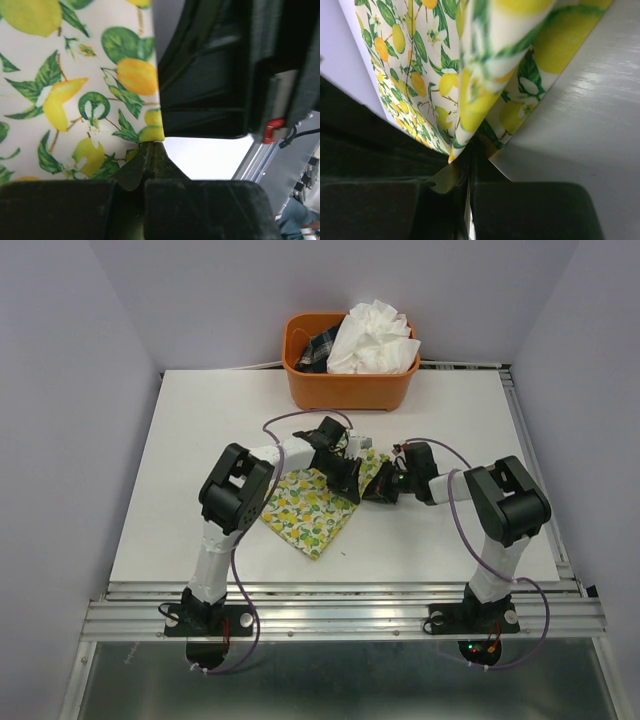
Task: Fold and stack the skirts
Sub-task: Fold the skirt
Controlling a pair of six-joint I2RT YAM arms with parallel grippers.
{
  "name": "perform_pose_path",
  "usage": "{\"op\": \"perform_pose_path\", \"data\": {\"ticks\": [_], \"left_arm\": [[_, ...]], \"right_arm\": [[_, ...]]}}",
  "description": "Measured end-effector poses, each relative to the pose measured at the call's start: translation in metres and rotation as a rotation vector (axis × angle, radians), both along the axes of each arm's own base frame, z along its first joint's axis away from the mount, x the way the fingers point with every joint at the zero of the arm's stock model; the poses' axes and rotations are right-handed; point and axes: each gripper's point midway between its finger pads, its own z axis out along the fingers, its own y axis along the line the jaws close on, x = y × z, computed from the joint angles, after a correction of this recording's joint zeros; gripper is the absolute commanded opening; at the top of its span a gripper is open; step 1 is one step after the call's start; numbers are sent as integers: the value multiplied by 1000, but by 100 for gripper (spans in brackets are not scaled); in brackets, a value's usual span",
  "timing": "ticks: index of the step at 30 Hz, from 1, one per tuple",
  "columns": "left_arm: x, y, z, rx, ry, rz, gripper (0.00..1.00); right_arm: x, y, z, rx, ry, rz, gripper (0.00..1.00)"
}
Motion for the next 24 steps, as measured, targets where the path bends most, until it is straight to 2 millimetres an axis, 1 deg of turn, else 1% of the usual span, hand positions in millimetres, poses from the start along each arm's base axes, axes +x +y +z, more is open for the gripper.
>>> {"op": "perform_pose_path", "data": {"ticks": [3,7,10,13,14,17,18,19,21,23,24], "left_arm": [[0,1,-9,-7,42,9,0],[7,2,-9,-38,52,21,0],[8,0,-9,-56,57,20,0],[8,0,-10,-72,58,18,0],[8,-1,-10,-81,60,19,0],[9,1,-10,-93,66,24,0],[9,1,-10,-96,68,26,0],[10,1,-10,-97,69,28,0],[11,2,-10,-100,66,30,1],[11,2,-10,-103,67,31,3],[12,2,-10,-105,66,31,4]], "right_arm": [[0,-2,0,-15,-4,-7,1],[0,-5,2,-41,-13,-14,1],[0,-6,2,-53,-18,-16,5],[0,-8,2,-73,-25,-3,12],[-1,-9,3,-83,-27,5,18],[-5,-14,11,-118,-50,29,28],[-7,-16,21,-130,-76,38,33],[-7,-17,25,-132,-88,42,34],[-5,-18,54,-130,-173,52,36],[1,-18,74,-131,-234,59,37],[6,-18,86,-132,-270,62,39]]}}
